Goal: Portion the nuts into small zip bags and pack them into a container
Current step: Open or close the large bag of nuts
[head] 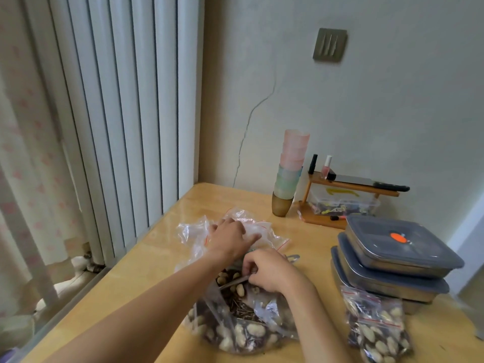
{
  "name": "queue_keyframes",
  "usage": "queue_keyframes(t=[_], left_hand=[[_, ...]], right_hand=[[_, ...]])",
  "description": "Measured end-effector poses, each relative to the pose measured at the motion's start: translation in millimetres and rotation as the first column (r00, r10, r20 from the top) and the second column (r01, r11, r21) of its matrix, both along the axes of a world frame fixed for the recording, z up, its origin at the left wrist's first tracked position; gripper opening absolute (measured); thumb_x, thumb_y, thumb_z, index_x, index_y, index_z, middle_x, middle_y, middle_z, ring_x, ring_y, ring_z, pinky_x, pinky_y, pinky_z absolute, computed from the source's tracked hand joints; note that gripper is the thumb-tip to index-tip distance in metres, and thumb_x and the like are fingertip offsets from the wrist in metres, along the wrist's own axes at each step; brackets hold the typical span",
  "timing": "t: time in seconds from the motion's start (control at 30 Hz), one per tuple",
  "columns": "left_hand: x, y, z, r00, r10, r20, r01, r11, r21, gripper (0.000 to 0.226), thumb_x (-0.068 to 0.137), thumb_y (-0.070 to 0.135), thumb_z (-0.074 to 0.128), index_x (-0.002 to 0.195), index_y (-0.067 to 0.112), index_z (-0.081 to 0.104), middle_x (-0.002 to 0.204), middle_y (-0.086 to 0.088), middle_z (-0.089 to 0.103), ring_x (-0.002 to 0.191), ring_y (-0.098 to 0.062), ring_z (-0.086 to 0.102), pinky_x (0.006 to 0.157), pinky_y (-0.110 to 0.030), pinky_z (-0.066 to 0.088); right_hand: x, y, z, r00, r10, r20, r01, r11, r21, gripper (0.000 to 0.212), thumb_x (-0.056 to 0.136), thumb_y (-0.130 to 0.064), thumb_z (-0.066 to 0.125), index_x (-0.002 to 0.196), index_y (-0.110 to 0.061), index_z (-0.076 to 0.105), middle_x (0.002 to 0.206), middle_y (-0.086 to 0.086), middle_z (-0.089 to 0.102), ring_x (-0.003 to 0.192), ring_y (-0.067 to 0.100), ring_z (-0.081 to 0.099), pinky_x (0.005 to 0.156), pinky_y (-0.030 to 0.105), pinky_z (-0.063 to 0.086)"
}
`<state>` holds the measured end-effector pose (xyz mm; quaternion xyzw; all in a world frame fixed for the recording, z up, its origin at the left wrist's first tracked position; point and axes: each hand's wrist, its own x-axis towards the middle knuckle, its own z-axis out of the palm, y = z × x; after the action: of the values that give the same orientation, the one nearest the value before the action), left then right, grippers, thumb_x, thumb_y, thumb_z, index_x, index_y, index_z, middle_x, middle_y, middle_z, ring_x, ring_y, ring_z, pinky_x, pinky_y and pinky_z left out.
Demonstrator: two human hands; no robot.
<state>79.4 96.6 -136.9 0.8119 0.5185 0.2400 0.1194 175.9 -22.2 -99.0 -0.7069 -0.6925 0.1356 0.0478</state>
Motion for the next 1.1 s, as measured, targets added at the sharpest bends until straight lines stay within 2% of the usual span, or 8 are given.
queue_keyframes(t=[0.13,0.23,0.5,0.6,0.73,0.83,0.93,1.1], left_hand=[[3,-4,4,0.997,0.082,0.003,-0.082,0.995,-0.049,0.03,0.088,0.046,0.062,0.094,0.02,0.075,0.125,-0.003,0.06,0.124,-0.025,0.047,0.105,-0.046,0.033],[2,-14,9,0.976,0.097,0.195,-0.1,0.995,0.002,0.019,0.091,0.03,0.057,0.097,0.021,0.073,0.124,-0.001,0.059,0.12,-0.023,0.05,0.105,-0.043,0.031],[-28,-48,38,0.852,-0.146,0.502,0.041,0.976,0.214,0.018,0.095,0.017,0.06,0.1,0.018,0.077,0.106,0.008,0.072,0.098,-0.007,0.064,0.085,-0.022,0.047],[-36,-61,37,0.881,-0.21,0.424,0.134,0.97,0.203,0.018,0.098,0.017,0.057,0.1,0.018,0.075,0.09,0.01,0.073,0.077,-0.004,0.065,0.074,-0.025,0.053],[-47,-66,32,0.898,-0.216,0.382,0.172,0.974,0.146,0.019,0.098,0.009,0.05,0.098,0.018,0.067,0.091,0.009,0.069,0.079,-0.001,0.061,0.072,-0.024,0.051],[-54,-69,32,0.9,-0.231,0.371,0.209,0.973,0.098,0.02,0.099,0.009,0.047,0.104,0.015,0.065,0.094,0.006,0.068,0.085,-0.001,0.062,0.077,-0.023,0.051],[-59,-71,35,0.9,-0.249,0.359,0.241,0.968,0.066,0.021,0.101,0.012,0.045,0.11,0.014,0.064,0.094,0.003,0.069,0.087,-0.011,0.064,0.078,-0.029,0.052],[-68,-79,38,0.895,-0.27,0.355,0.285,0.959,0.011,0.017,0.1,0.01,0.043,0.095,0.011,0.06,0.084,-0.007,0.067,0.08,-0.021,0.061,0.075,-0.04,0.048]], right_hand=[[7,-5,3,0.993,0.045,-0.112,-0.043,0.999,0.025,0.02,0.089,-0.012,0.064,0.09,-0.031,0.069,0.094,-0.008,0.066,0.09,0.016,0.061,0.086,0.031,0.05],[16,-9,7,0.978,0.03,-0.208,-0.004,0.992,0.124,0.013,0.092,-0.018,0.063,0.097,-0.024,0.074,0.088,-0.009,0.068,0.085,0.014,0.062,0.076,0.028,0.048],[28,-7,4,0.918,-0.032,-0.396,0.152,0.949,0.275,0.019,0.093,-0.018,0.063,0.103,-0.031,0.074,0.102,-0.012,0.074,0.092,0.008,0.066,0.084,0.023,0.05],[18,-4,6,0.746,-0.061,-0.664,0.346,0.886,0.308,0.031,0.092,-0.008,0.055,0.11,-0.032,0.064,0.102,-0.01,0.071,0.088,0.011,0.068,0.087,0.032,0.058],[11,-8,19,0.476,0.024,-0.879,0.464,0.843,0.274,0.029,0.098,-0.012,0.048,0.116,-0.033,0.055,0.11,0.001,0.066,0.084,0.015,0.068,0.074,0.034,0.058],[14,-13,23,0.625,0.027,-0.78,0.338,0.891,0.302,0.006,0.098,-0.037,0.061,0.102,-0.034,0.065,0.109,-0.004,0.066,0.087,0.012,0.067,0.081,0.033,0.056],[15,-11,20,0.792,0.054,-0.608,0.237,0.891,0.387,0.012,0.088,-0.044,0.076,0.089,-0.034,0.071,0.107,-0.009,0.061,0.086,0.013,0.064,0.086,0.027,0.053],[6,-19,27,0.8,0.207,-0.563,0.119,0.865,0.487,0.011,0.091,-0.028,0.074,0.096,-0.038,0.072,0.105,-0.014,0.057,0.083,0.011,0.06,0.078,0.018,0.046]])
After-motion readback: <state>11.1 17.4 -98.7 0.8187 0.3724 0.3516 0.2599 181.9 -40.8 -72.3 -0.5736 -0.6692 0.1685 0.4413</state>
